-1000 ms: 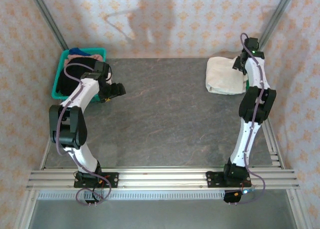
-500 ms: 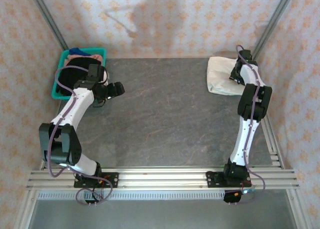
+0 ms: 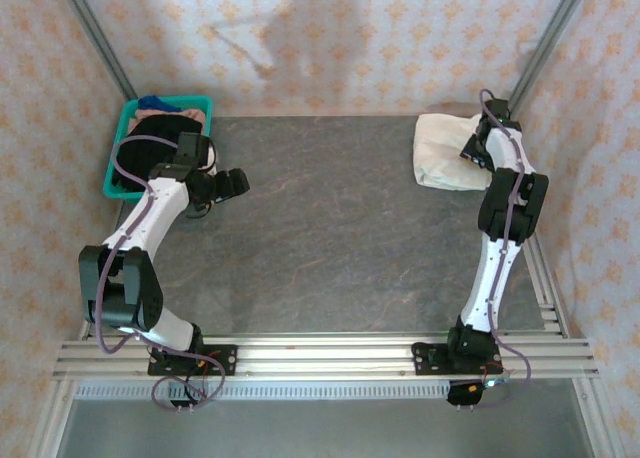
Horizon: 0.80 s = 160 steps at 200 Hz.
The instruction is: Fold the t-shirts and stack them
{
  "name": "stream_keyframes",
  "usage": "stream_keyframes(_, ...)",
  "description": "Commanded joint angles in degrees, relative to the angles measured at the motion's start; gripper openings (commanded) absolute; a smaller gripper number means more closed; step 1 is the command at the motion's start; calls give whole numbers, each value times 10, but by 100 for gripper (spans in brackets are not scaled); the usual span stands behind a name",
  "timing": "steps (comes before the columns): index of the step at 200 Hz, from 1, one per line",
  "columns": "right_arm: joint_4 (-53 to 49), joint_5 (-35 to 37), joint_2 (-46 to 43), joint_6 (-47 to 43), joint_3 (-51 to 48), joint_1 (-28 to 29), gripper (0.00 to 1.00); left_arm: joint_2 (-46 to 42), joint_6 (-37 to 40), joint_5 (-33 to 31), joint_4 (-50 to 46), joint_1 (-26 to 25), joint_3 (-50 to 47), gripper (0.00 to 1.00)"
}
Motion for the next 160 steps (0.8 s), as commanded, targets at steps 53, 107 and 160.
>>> stream_keyframes(53, -30, 29, -11, 22, -21, -11, 59, -1, 6, -5, 8, -3, -6, 87)
stream_keyframes(107, 124, 23, -225, 25, -199, -10, 74, -88, -22, -46, 70, -2, -46, 100)
stream_keyframes(160, 316, 25, -458, 16, -496, 21, 99, -297, 3, -263, 273, -6, -257, 100)
